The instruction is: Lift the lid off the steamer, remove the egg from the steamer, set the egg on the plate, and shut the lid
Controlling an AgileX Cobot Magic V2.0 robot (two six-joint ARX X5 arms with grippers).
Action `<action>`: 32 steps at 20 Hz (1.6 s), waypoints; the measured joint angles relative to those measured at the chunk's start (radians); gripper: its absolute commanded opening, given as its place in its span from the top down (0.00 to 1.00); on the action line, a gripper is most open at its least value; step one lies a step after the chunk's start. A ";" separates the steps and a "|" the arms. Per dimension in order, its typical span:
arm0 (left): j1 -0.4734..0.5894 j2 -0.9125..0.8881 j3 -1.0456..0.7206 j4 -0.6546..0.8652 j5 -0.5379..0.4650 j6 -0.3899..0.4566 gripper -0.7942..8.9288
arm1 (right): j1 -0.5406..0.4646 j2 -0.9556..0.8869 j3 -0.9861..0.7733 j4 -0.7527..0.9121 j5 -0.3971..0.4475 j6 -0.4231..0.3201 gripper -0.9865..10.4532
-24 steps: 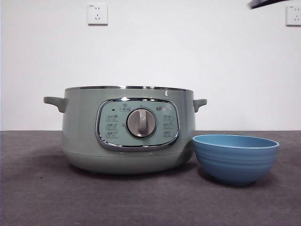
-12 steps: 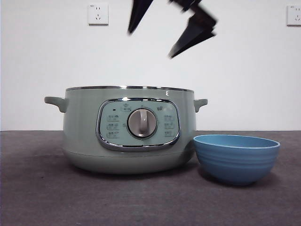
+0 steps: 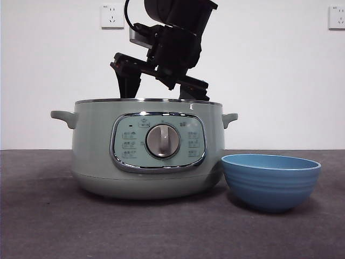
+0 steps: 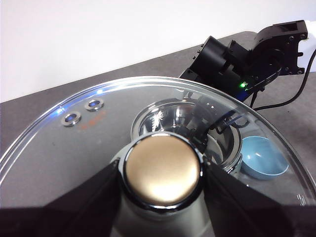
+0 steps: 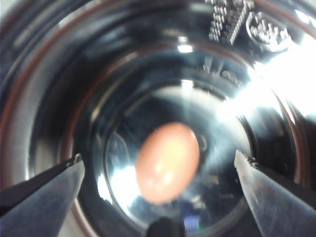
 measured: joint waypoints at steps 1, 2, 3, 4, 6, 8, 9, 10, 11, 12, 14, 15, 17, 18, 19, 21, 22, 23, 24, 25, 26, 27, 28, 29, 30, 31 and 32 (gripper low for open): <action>0.000 0.000 0.000 -0.001 0.000 0.000 0.93 | 0.002 0.008 0.002 0.015 0.000 0.002 0.45; 0.000 0.000 0.000 -0.002 0.000 0.000 0.93 | 0.002 0.021 0.003 0.023 0.000 0.005 0.45; 0.000 0.000 0.000 -0.004 0.000 0.000 0.93 | 0.002 0.038 0.003 0.024 0.000 0.007 0.45; 0.000 0.000 0.000 -0.005 0.000 0.000 0.93 | 0.002 0.055 0.003 0.022 0.000 0.008 0.45; 0.000 0.000 0.000 -0.005 0.000 0.000 0.93 | 0.002 0.068 0.003 0.021 0.000 0.011 0.46; 0.000 0.000 0.000 -0.005 0.000 0.001 0.93 | 0.002 0.068 0.003 0.024 0.000 0.017 0.50; 0.000 0.000 0.000 -0.006 0.000 0.001 0.93 | 0.002 0.068 0.003 0.024 0.000 0.018 0.50; 0.000 0.000 0.000 -0.006 0.000 0.003 0.93 | 0.002 0.069 0.003 0.024 0.000 0.019 0.50; 0.000 0.000 0.000 -0.006 0.000 0.008 0.93 | 0.002 0.078 0.003 0.020 0.000 0.022 0.50; 0.000 0.000 0.000 -0.006 0.000 0.009 0.93 | 0.002 0.091 0.003 0.017 0.000 0.025 0.50; 0.000 0.000 0.000 -0.007 0.000 0.013 0.93 | 0.002 0.103 0.003 0.014 0.002 0.030 0.54; 0.000 0.000 0.000 -0.007 0.000 0.016 0.93 | 0.002 0.103 0.003 0.013 0.003 0.034 0.62; 0.000 0.000 0.000 -0.009 0.000 0.016 0.93 | 0.002 0.103 0.003 0.013 0.003 0.034 0.68; 0.000 0.000 0.000 -0.010 0.000 0.016 0.93 | 0.002 0.103 0.003 0.013 0.003 0.034 0.77; 0.000 0.000 0.000 -0.013 0.000 0.016 0.93 | 0.002 0.103 0.003 0.016 0.003 0.034 0.82; 0.000 0.000 0.000 -0.013 0.000 0.016 0.93 | 0.002 0.103 0.003 0.018 0.001 0.034 0.93; 0.000 0.000 0.000 -0.013 0.000 0.016 0.93 | 0.002 0.103 0.003 0.020 0.001 0.034 0.93; 0.000 0.000 0.000 -0.013 0.000 0.016 0.93 | 0.002 0.103 0.003 0.024 0.000 0.034 0.93; 0.000 0.000 0.000 -0.013 0.000 0.016 0.93 | 0.002 0.100 0.003 0.027 0.001 0.033 0.93; 0.000 0.000 0.000 -0.013 0.000 0.016 0.93 | 0.002 0.084 0.002 0.024 0.001 0.031 0.93; 0.000 0.000 0.000 -0.013 0.000 0.016 0.93 | 0.002 0.042 0.001 0.020 0.001 0.027 0.93; 0.000 0.000 0.000 -0.013 0.000 0.016 0.93 | 0.002 -0.010 0.001 0.018 0.001 0.025 0.93; 0.000 0.000 0.000 -0.013 0.000 0.016 0.93 | 0.002 -0.091 0.001 0.009 0.001 0.018 0.93; 0.000 0.000 0.000 -0.013 0.000 0.016 0.93 | 0.002 -0.169 0.002 -0.015 0.006 0.006 0.93; 0.000 0.000 0.000 -0.013 0.000 0.016 0.93 | 0.002 -0.243 0.002 -0.057 0.031 -0.010 0.93; 0.000 0.000 0.000 -0.013 0.000 0.016 0.93 | 0.002 -0.311 0.002 -0.116 0.079 -0.029 0.93; 0.000 0.000 0.000 -0.013 0.000 0.016 0.93 | 0.001 -0.374 0.002 -0.179 0.124 -0.046 0.93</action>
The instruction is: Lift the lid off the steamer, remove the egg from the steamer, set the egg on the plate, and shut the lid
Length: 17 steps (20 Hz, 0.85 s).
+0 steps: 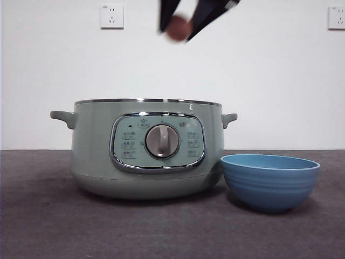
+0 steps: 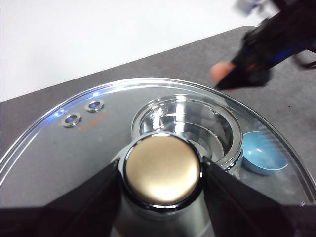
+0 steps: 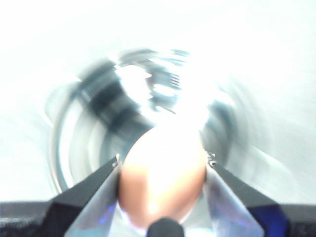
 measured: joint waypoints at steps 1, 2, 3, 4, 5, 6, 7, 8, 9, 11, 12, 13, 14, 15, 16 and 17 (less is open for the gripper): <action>0.000 0.000 0.000 0.000 0.000 0.000 0.93 | -0.009 -0.066 0.000 -0.052 0.014 -0.014 0.93; 0.000 0.000 0.000 0.000 0.000 0.000 0.93 | -0.021 -0.101 0.000 -0.074 0.015 -0.019 0.93; 0.000 0.000 0.000 0.000 0.000 0.000 0.93 | -0.038 -0.138 0.000 -0.103 0.014 -0.025 0.93; 0.000 0.000 0.000 0.000 0.001 0.000 0.93 | -0.059 -0.168 -0.001 -0.133 0.014 -0.031 0.93; 0.000 0.000 0.000 0.000 0.001 0.000 0.93 | -0.081 -0.192 -0.015 -0.148 0.013 -0.035 0.93; 0.000 0.000 0.000 0.000 0.001 0.000 0.93 | -0.110 -0.223 -0.057 -0.151 0.005 -0.039 0.93; 0.000 0.000 0.000 0.000 0.001 0.000 0.93 | -0.135 -0.248 -0.114 -0.144 0.005 -0.041 0.93; 0.000 0.000 0.000 0.000 0.001 0.000 0.93 | -0.158 -0.271 -0.182 -0.129 0.005 -0.042 0.93; 0.000 0.000 0.000 0.000 0.001 0.000 0.93 | -0.176 -0.294 -0.257 -0.103 0.001 -0.042 0.93; 0.000 0.000 0.000 0.000 0.001 0.000 0.93 | -0.210 -0.335 -0.402 -0.032 -0.069 -0.044 0.93; 0.000 0.000 0.000 0.000 0.001 0.000 0.93 | -0.225 -0.346 -0.466 0.006 -0.105 -0.045 0.93; 0.000 0.000 0.000 0.000 0.001 0.000 0.93 | -0.237 -0.349 -0.522 0.043 -0.122 -0.045 0.93; 0.000 0.000 0.000 0.000 0.001 0.000 0.93 | -0.241 -0.346 -0.577 0.087 -0.126 -0.045 0.93; 0.000 0.000 0.000 0.000 0.001 0.000 0.93 | -0.241 -0.343 -0.630 0.135 -0.134 -0.045 0.93; 0.000 0.000 0.000 -0.001 0.001 0.000 0.93 | -0.241 -0.336 -0.677 0.179 -0.164 -0.045 0.93; 0.000 0.000 0.000 -0.001 0.001 0.000 0.93 | -0.241 -0.328 -0.718 0.223 -0.198 -0.044 0.93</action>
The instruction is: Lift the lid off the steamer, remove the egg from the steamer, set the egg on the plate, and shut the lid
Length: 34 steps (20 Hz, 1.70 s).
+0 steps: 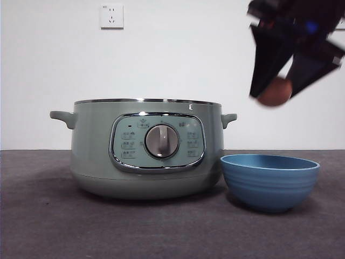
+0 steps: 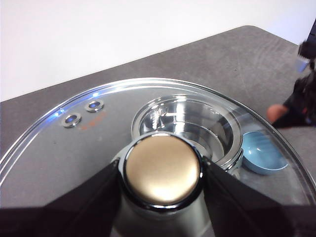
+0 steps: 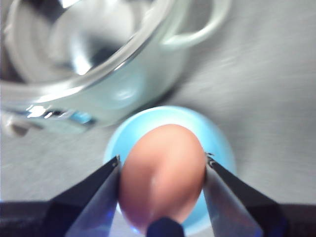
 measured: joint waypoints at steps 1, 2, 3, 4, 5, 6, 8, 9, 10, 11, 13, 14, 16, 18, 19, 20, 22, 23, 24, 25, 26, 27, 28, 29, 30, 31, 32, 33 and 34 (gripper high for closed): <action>0.000 0.000 0.000 0.000 0.000 0.000 0.93 | 0.000 0.010 -0.036 0.042 -0.007 0.003 0.93; 0.000 0.000 0.000 0.000 0.002 0.000 0.93 | 0.000 0.023 -0.067 0.072 -0.008 0.003 0.93; 0.000 0.000 0.000 0.000 0.002 0.000 0.93 | 0.001 0.037 -0.092 0.091 -0.008 0.003 0.93; 0.000 0.000 0.000 0.000 0.002 0.000 0.93 | 0.001 0.057 -0.111 0.109 -0.008 0.004 0.93; 0.000 0.000 0.000 0.000 0.002 0.000 0.93 | 0.001 0.083 -0.120 0.129 -0.008 0.003 0.93; 0.000 0.000 0.000 0.000 0.002 0.000 0.93 | 0.001 0.102 -0.126 0.151 -0.008 0.004 0.93; 0.000 0.000 0.000 0.000 0.002 0.000 0.93 | 0.000 0.143 -0.134 0.195 -0.008 0.004 0.93; 0.000 0.000 0.000 0.000 0.002 0.000 0.93 | 0.001 0.167 -0.135 0.206 -0.009 0.004 0.93; 0.000 0.000 0.000 -0.001 0.003 0.000 0.93 | 0.001 0.190 -0.135 0.216 -0.009 0.004 0.93; 0.000 0.000 0.000 0.000 0.003 0.000 0.93 | 0.001 0.213 -0.135 0.221 -0.008 0.004 0.93; 0.000 0.000 0.000 -0.001 0.003 0.000 0.93 | 0.001 0.249 -0.136 0.225 -0.008 0.004 0.93; 0.000 0.000 0.000 -0.001 0.003 0.000 0.93 | 0.001 0.263 -0.137 0.229 -0.008 0.004 0.93; 0.000 0.000 0.000 -0.001 0.003 0.000 0.93 | 0.008 0.279 -0.137 0.241 -0.008 0.004 0.93; 0.000 0.000 0.000 -0.001 0.003 0.000 0.93 | 0.022 0.290 -0.137 0.242 -0.009 0.004 0.93; 0.000 0.002 0.000 -0.001 0.003 0.000 0.93 | 0.028 0.298 -0.137 0.243 -0.009 0.004 0.93; 0.000 0.003 0.000 -0.001 0.003 0.000 0.93 | 0.028 0.307 -0.136 0.244 -0.009 0.005 0.92; 0.000 0.007 0.000 -0.006 0.003 0.000 0.93 | 0.032 0.307 -0.136 0.248 -0.009 0.011 0.85; 0.000 0.010 0.000 -0.009 0.003 0.000 0.93 | 0.034 0.307 -0.136 0.247 -0.009 0.013 0.76; 0.000 0.012 0.000 -0.010 0.004 0.000 0.93 | 0.034 0.307 -0.136 0.247 -0.009 0.014 0.65; 0.000 0.016 0.000 -0.008 0.004 0.000 0.93 | 0.034 0.307 -0.136 0.247 -0.009 0.015 0.57; 0.000 0.020 0.000 -0.006 0.005 0.000 0.93 | 0.034 0.307 -0.136 0.247 -0.009 0.015 0.53; 0.000 0.030 0.000 -0.006 0.007 0.000 0.93 | 0.034 0.306 -0.136 0.247 -0.007 0.015 0.52; 0.000 0.044 0.000 -0.005 0.017 0.001 0.93 | 0.033 0.293 -0.135 0.247 -0.004 0.015 0.52; 0.000 0.062 0.000 0.003 0.038 0.002 0.93 | 0.033 0.275 -0.135 0.244 0.000 0.015 0.52; 0.000 0.084 0.000 0.024 0.056 0.002 0.93 | 0.034 0.253 -0.135 0.243 -0.006 0.017 0.52; 0.000 0.108 0.000 0.056 0.076 0.002 0.93 | 0.034 0.225 -0.135 0.239 -0.008 0.019 0.52; 0.000 0.136 0.000 0.094 0.103 0.002 0.93 | 0.034 0.187 -0.135 0.231 -0.008 0.019 0.52; 0.000 0.168 0.000 0.126 0.130 0.002 0.93 | 0.034 0.137 -0.135 0.219 -0.008 0.019 0.52; 0.000 0.198 0.000 0.153 0.146 0.002 0.93 | 0.034 0.078 -0.135 0.202 -0.008 0.019 0.52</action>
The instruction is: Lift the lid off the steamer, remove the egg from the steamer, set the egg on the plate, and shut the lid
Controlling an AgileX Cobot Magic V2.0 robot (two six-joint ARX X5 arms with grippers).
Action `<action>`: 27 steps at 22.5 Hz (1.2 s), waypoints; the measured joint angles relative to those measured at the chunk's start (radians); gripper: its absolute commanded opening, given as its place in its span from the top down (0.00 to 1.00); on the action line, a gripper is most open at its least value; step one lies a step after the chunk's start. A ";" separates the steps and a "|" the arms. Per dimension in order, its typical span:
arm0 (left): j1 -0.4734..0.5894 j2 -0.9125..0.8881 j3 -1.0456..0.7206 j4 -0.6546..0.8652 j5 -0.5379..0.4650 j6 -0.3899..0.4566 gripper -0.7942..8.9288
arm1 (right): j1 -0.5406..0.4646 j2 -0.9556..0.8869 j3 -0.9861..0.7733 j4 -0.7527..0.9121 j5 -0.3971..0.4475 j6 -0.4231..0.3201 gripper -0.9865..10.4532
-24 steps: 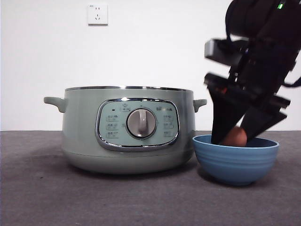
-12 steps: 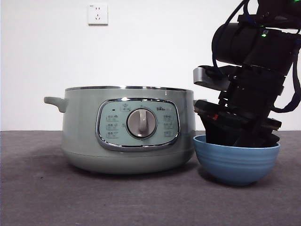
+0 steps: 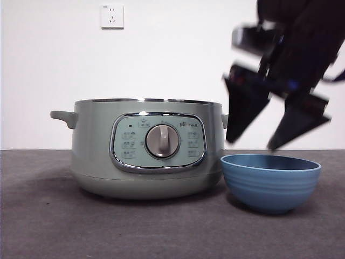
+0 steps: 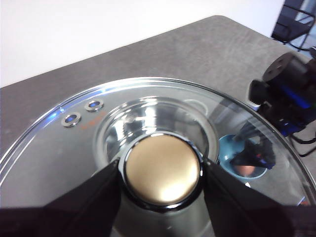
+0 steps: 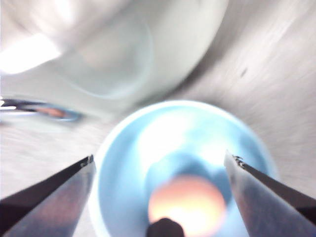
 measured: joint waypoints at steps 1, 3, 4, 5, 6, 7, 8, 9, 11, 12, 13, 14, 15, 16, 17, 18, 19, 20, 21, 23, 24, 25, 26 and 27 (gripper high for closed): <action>0.000 0.034 0.000 0.029 0.008 0.000 0.93 | 0.000 -0.068 0.000 -0.019 0.002 0.000 0.52; 0.000 0.113 0.000 0.089 0.014 0.000 0.93 | 0.000 -0.208 0.000 -0.047 0.002 0.000 0.53; 0.000 0.151 0.000 0.117 0.014 0.000 0.93 | 0.000 -0.271 0.000 -0.054 0.002 0.001 0.53; 0.000 0.191 0.000 0.146 0.013 0.000 0.93 | 0.000 -0.335 0.000 -0.058 0.003 0.001 0.53; 0.000 0.231 0.000 0.177 0.013 0.000 0.93 | 0.000 -0.398 0.000 -0.057 0.009 0.003 0.53; 0.000 0.272 0.000 0.206 0.013 0.000 0.93 | 0.000 -0.459 0.000 -0.057 0.028 0.007 0.52; 0.000 0.313 0.000 0.231 0.013 0.000 0.93 | 0.000 -0.515 0.000 -0.058 0.051 0.013 0.52; -0.005 0.355 0.000 0.248 0.011 0.000 0.93 | 0.000 -0.565 0.001 -0.059 0.068 0.018 0.52; -0.021 0.436 0.000 0.269 0.006 0.000 0.93 | -0.001 -0.643 0.014 -0.070 0.082 0.022 0.53; -0.030 0.475 0.000 0.286 0.006 0.000 0.93 | -0.001 -0.671 0.025 -0.077 0.082 0.023 0.53; -0.040 0.511 0.000 0.312 0.007 0.000 0.93 | -0.001 -0.693 0.034 -0.080 0.082 0.023 0.53; -0.048 0.544 0.000 0.345 0.007 0.000 0.93 | -0.001 -0.713 0.040 -0.085 0.082 0.023 0.53; -0.056 0.571 0.000 0.377 0.006 0.000 0.93 | -0.001 -0.728 0.042 -0.089 0.082 0.023 0.53; -0.062 0.595 0.000 0.402 0.005 0.000 0.93 | -0.001 -0.739 0.042 -0.097 0.083 0.023 0.53; -0.065 0.610 0.000 0.415 -0.002 0.000 0.93 | -0.001 -0.743 0.042 -0.103 0.085 0.023 0.53; -0.066 0.623 0.000 0.422 -0.009 0.000 0.93 | -0.001 -0.745 0.042 -0.106 0.085 0.023 0.53; -0.068 0.637 0.000 0.425 -0.014 0.000 0.93 | -0.001 -0.747 0.042 -0.111 0.085 0.023 0.53; -0.068 0.651 0.000 0.426 -0.017 0.000 0.93 | -0.001 -0.747 0.042 -0.116 0.085 0.023 0.53; -0.068 0.662 0.000 0.426 -0.018 0.000 0.93 | -0.001 -0.746 0.042 -0.121 0.085 0.023 0.53; -0.068 0.687 0.000 0.430 -0.026 0.000 0.93 | -0.001 -0.745 0.042 -0.129 0.085 0.023 0.53; -0.068 0.696 0.000 0.432 -0.031 0.000 0.93 | -0.001 -0.745 0.042 -0.130 0.085 0.023 0.53; -0.068 0.704 0.000 0.434 -0.035 0.000 0.93 | -0.001 -0.744 0.042 -0.130 0.085 0.023 0.53; -0.068 0.710 0.000 0.435 -0.040 0.000 0.93 | -0.001 -0.744 0.042 -0.130 0.085 0.023 0.53; -0.068 0.713 0.000 0.435 -0.043 0.000 0.93 | -0.001 -0.744 0.042 -0.130 0.085 0.023 0.53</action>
